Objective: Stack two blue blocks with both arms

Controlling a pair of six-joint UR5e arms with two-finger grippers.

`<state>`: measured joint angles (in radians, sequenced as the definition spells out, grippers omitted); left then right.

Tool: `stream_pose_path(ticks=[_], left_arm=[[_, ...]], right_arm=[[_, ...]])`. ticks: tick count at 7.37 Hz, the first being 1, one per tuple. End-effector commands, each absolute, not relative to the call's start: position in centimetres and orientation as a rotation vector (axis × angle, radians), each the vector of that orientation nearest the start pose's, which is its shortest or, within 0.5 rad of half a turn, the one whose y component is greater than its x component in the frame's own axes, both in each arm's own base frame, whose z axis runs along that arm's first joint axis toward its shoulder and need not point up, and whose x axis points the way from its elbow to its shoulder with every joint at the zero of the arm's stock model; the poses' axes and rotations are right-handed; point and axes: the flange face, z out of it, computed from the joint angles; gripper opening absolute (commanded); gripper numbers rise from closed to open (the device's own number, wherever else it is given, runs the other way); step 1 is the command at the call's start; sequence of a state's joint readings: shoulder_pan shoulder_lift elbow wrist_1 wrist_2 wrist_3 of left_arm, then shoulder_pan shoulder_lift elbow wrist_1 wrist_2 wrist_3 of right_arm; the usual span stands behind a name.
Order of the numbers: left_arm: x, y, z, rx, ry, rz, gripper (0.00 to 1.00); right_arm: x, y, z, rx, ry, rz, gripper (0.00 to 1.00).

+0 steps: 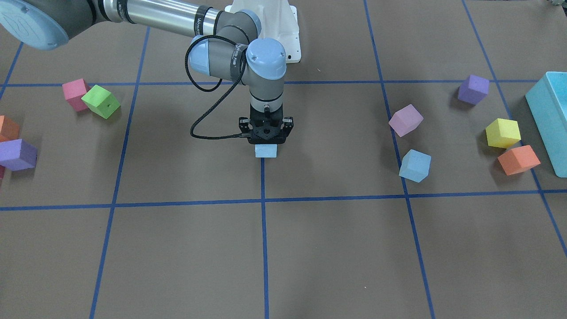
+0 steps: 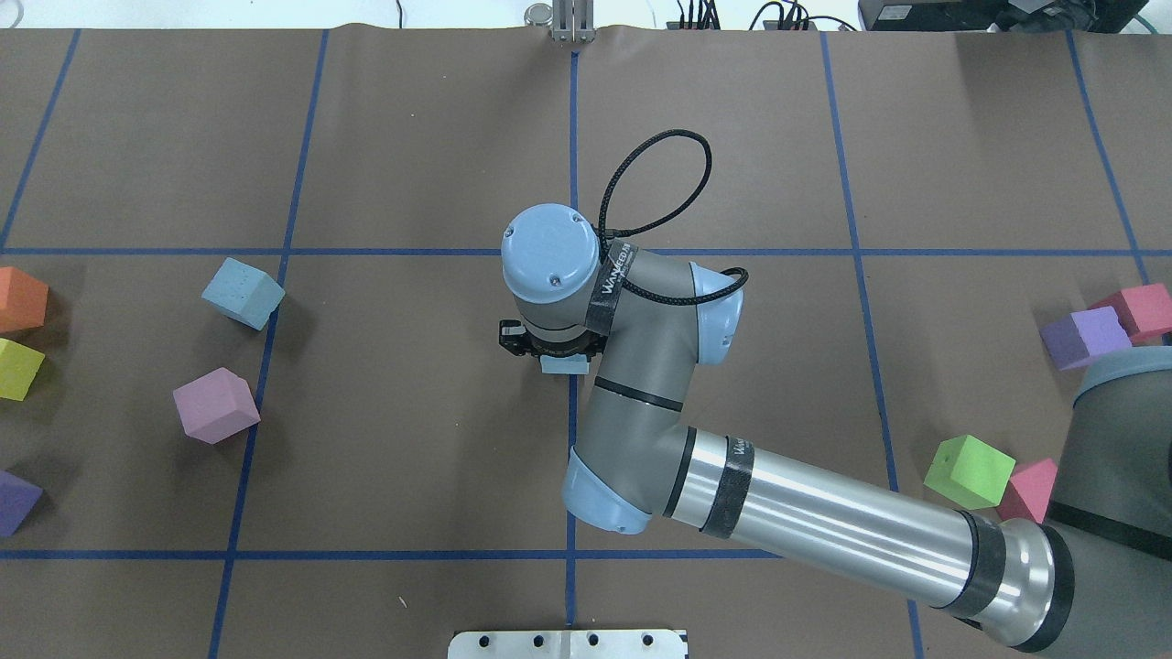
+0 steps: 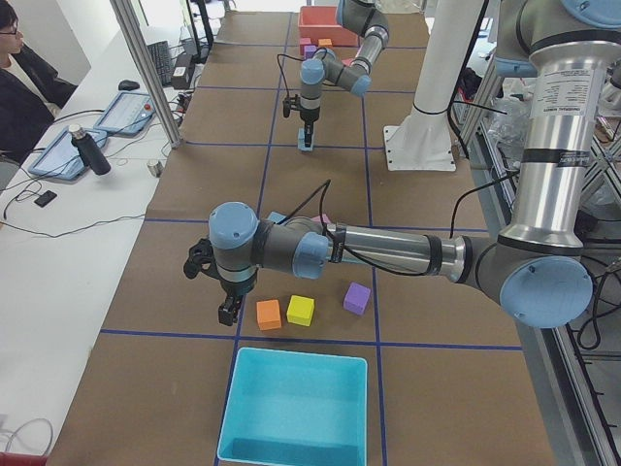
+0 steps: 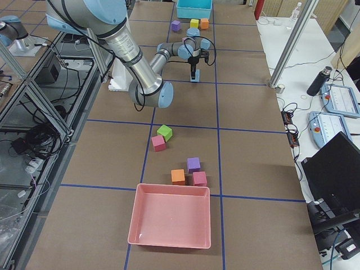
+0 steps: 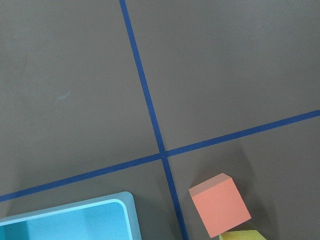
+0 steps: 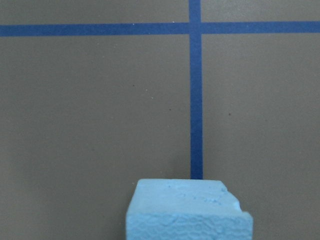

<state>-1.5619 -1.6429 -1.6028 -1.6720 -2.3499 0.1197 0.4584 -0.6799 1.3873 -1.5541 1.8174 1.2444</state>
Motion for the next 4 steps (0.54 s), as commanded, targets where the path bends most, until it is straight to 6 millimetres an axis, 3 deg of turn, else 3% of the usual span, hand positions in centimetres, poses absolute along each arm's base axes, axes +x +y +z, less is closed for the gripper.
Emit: stream_pose_path(ticks=[1, 2, 4], left_arm=[[-5.9, -53.3, 59.5, 0.238, 0.764, 0.202, 0.98], [-5.8, -53.3, 59.5, 0.238, 0.766, 0.202, 0.98], [-5.8, -53.3, 59.5, 0.238, 0.766, 0.202, 0.98]], right_arm=[[-63.9, -43.7, 18.7, 0.058, -0.749, 0.033, 0.61], [-63.9, -43.7, 18.6, 0.060, -0.752, 0.035, 1.00], [-62.9, -43.9, 17.1, 0.074, -0.781, 0.042, 1.00]])
